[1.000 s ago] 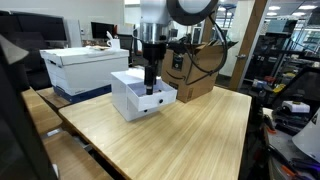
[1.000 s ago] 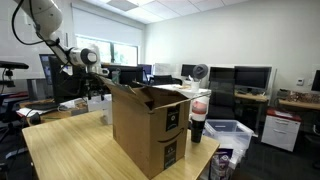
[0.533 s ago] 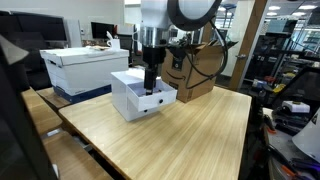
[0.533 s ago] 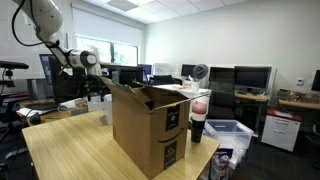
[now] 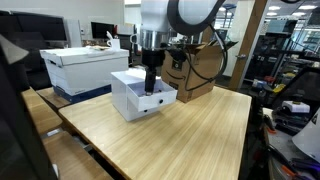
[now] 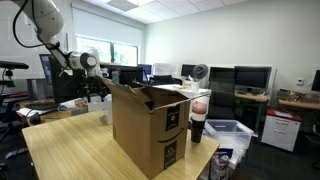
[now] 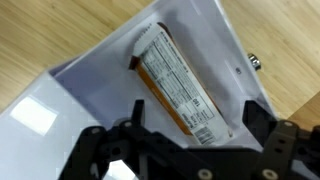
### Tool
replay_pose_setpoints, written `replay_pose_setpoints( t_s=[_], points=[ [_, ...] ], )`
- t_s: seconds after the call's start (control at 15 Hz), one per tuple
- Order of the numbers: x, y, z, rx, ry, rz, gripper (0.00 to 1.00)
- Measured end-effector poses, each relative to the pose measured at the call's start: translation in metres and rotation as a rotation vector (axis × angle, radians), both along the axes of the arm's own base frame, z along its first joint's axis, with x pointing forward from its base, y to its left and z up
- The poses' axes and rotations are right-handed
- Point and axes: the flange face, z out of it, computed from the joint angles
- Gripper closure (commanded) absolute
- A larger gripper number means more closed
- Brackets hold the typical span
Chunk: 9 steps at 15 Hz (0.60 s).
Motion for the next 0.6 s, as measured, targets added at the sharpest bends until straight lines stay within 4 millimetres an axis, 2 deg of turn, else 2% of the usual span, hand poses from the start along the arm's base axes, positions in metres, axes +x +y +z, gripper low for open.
replay_pose_setpoints(
  t_s=[0.6],
  points=[
    [0.0007, -0.0010, 0.0005, -0.009, 0.001, 0.162, 0.00]
  ],
)
